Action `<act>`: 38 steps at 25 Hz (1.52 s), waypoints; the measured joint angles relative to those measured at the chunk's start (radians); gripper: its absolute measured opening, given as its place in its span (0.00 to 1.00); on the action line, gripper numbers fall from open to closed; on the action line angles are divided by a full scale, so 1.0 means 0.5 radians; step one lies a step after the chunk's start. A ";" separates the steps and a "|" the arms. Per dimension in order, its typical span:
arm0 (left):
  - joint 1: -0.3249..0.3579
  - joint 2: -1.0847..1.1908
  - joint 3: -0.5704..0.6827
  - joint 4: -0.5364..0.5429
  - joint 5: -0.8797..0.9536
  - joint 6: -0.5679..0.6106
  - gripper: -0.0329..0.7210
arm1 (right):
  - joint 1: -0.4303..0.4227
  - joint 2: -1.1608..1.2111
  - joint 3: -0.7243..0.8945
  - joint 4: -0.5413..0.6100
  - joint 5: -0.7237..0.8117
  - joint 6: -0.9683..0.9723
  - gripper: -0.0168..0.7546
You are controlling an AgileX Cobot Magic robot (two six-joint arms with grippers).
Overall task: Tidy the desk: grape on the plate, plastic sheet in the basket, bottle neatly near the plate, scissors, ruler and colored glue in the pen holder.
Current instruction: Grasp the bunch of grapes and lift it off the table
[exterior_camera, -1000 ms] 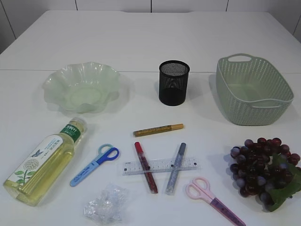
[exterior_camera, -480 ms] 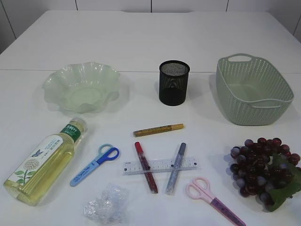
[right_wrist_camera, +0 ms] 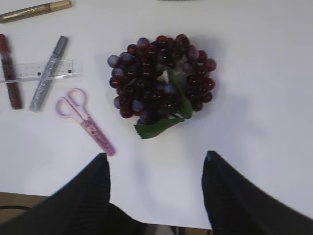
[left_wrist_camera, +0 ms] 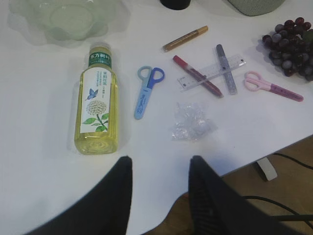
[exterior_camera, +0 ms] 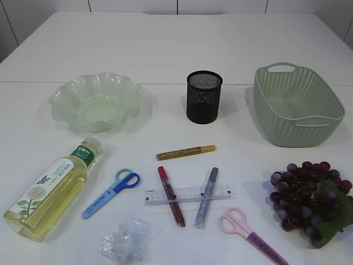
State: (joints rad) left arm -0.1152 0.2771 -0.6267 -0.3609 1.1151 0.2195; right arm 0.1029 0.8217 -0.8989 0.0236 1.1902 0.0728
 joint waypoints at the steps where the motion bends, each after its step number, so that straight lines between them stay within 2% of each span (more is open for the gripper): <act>1: 0.000 0.028 -0.023 0.000 0.004 0.000 0.43 | 0.000 0.075 -0.038 0.043 0.000 0.039 0.63; 4: 0.000 0.122 -0.099 0.018 0.030 0.000 0.46 | 0.000 0.346 -0.128 0.186 0.001 0.175 0.69; 12: 0.000 0.304 -0.236 0.031 0.102 -0.003 0.47 | 0.000 0.863 -0.174 0.604 -0.095 0.250 0.70; 16: 0.000 0.315 -0.240 0.031 0.120 -0.003 0.47 | 0.000 0.995 -0.174 0.655 -0.273 0.442 0.70; 20: 0.000 0.319 -0.240 0.031 0.157 -0.003 0.47 | 0.000 1.115 -0.177 0.655 -0.576 0.718 0.70; 25: -0.025 0.319 -0.240 0.031 0.157 -0.003 0.47 | 0.000 1.363 -0.189 0.628 -0.658 1.003 0.70; 33: -0.051 0.319 -0.240 0.024 0.132 -0.003 0.47 | 0.000 1.602 -0.192 0.213 -0.843 1.483 0.70; 38: -0.051 0.319 -0.240 0.029 0.132 -0.003 0.47 | 0.000 1.691 -0.192 0.152 -0.867 1.580 0.70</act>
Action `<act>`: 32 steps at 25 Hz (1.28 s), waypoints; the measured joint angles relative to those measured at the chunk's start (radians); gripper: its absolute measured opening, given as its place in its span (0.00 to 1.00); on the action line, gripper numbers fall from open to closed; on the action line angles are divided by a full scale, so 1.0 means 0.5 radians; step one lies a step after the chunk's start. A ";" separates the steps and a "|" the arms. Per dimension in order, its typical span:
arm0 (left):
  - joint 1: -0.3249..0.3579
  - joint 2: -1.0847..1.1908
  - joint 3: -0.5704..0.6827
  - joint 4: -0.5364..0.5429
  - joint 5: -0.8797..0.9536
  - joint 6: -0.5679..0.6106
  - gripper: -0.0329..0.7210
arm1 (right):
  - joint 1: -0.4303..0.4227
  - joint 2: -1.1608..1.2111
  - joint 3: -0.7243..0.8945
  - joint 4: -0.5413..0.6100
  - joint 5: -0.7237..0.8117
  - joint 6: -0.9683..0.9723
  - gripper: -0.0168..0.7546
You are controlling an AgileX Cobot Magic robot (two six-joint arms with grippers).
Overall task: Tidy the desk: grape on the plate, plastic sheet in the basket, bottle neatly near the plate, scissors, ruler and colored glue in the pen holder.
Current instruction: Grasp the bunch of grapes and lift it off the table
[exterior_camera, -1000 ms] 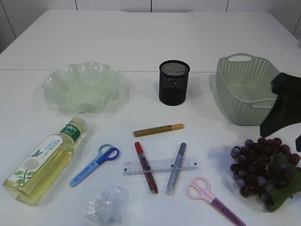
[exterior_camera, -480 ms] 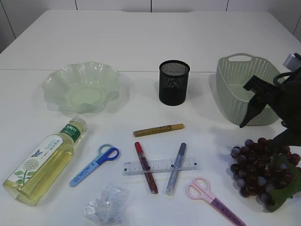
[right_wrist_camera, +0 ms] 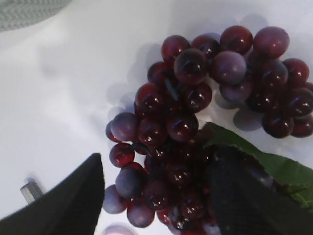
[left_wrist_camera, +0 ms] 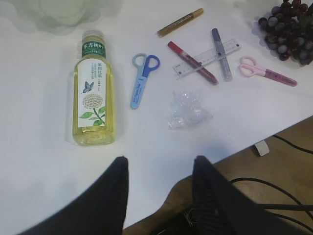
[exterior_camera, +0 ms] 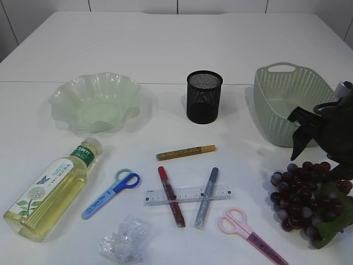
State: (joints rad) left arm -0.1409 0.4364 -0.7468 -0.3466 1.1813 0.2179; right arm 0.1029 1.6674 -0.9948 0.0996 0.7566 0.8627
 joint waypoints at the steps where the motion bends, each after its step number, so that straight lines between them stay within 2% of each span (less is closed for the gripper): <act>1: 0.000 0.000 0.000 0.003 0.000 0.000 0.47 | 0.000 0.009 0.000 0.000 -0.017 0.017 0.70; 17: 0.000 0.125 0.000 0.007 -0.005 0.000 0.47 | 0.012 0.231 -0.040 -0.100 -0.151 0.216 0.70; 32: 0.000 0.125 0.000 0.007 -0.005 0.000 0.47 | 0.077 0.371 -0.096 -0.182 -0.146 0.426 0.70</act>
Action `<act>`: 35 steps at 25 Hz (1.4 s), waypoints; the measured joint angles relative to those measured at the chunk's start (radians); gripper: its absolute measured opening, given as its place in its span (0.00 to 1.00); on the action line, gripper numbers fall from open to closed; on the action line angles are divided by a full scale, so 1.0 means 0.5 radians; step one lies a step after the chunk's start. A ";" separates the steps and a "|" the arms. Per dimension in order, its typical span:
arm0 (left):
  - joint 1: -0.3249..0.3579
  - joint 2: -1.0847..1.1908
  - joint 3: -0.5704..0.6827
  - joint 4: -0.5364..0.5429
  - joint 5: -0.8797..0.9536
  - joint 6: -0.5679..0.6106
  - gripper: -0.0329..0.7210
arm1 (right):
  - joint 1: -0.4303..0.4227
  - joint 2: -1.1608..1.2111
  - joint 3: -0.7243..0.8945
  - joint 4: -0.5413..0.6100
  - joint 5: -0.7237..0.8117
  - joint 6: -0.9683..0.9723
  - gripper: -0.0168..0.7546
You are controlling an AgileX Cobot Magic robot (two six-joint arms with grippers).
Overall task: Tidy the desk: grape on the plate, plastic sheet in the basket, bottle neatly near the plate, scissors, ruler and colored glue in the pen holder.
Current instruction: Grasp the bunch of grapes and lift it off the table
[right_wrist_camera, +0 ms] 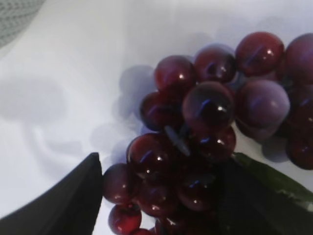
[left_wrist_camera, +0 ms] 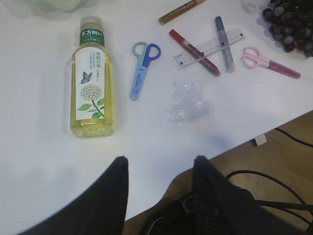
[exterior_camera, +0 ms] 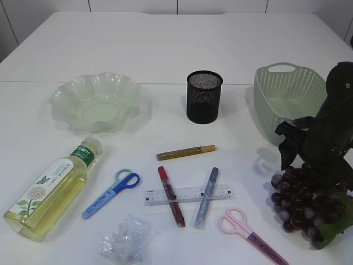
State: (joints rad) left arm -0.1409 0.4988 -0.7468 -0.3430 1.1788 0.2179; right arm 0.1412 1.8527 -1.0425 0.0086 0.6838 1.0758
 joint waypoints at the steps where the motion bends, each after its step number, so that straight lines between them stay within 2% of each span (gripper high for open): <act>1: 0.000 0.000 0.000 0.000 0.000 0.000 0.47 | 0.004 0.004 -0.001 -0.017 0.007 0.012 0.70; 6: 0.000 0.000 0.000 0.000 0.000 0.000 0.47 | 0.002 0.042 -0.005 -0.071 0.067 0.047 0.70; 35: 0.000 0.000 0.000 0.000 0.043 0.000 0.47 | 0.002 0.114 -0.005 -0.032 0.080 0.052 0.71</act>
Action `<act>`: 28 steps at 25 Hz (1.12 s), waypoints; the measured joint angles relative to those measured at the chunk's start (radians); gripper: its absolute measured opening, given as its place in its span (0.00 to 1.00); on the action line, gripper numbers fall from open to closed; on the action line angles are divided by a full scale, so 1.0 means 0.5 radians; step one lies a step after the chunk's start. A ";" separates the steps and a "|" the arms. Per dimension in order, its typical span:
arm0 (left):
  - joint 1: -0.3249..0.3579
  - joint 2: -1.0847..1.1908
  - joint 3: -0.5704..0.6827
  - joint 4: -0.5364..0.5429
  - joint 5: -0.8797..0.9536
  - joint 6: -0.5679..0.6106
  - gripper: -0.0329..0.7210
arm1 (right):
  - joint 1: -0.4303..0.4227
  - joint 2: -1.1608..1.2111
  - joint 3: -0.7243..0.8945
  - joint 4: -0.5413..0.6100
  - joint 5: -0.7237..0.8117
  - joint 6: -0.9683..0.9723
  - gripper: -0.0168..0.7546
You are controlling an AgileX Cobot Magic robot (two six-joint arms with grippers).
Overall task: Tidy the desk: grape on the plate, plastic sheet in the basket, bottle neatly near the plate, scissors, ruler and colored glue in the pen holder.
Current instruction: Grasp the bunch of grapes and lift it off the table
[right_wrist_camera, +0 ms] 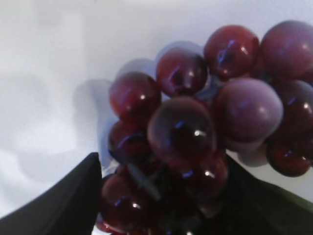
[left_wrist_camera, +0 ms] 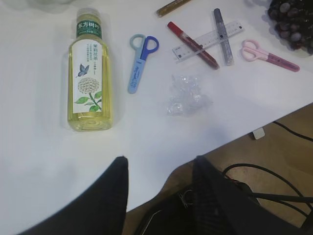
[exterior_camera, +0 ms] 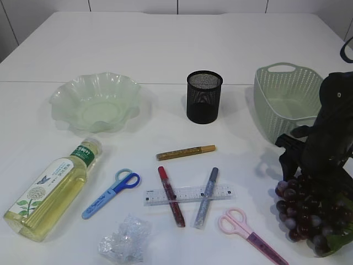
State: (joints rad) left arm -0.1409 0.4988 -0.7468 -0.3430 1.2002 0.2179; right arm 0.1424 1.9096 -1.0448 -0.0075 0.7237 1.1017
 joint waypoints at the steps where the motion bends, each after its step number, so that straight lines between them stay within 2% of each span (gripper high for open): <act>1: 0.000 0.000 0.000 0.000 0.000 0.000 0.47 | 0.000 0.000 0.000 0.000 0.000 0.000 0.71; 11: 0.000 0.000 0.000 0.000 0.019 0.000 0.47 | 0.000 0.010 0.000 0.004 0.021 0.000 0.72; 13: 0.000 0.000 0.000 0.000 0.035 0.000 0.47 | 0.000 0.010 0.000 0.015 0.029 0.000 0.68; 18: 0.000 0.000 0.000 0.000 0.069 0.000 0.47 | 0.000 0.015 0.000 0.015 0.064 0.000 0.46; 20: 0.000 0.000 0.000 0.000 0.091 0.000 0.47 | 0.000 0.015 0.000 0.015 0.069 0.000 0.41; 24: 0.000 0.000 0.000 0.000 0.099 0.000 0.47 | 0.000 0.015 0.000 0.015 0.074 -0.035 0.39; 28: 0.000 0.000 0.000 0.000 0.099 0.000 0.47 | 0.000 0.015 0.000 0.015 0.106 -0.261 0.39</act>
State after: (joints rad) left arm -0.1409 0.4988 -0.7468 -0.3430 1.2495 0.2179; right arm 0.1424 1.9172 -1.0448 0.0000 0.7766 0.9714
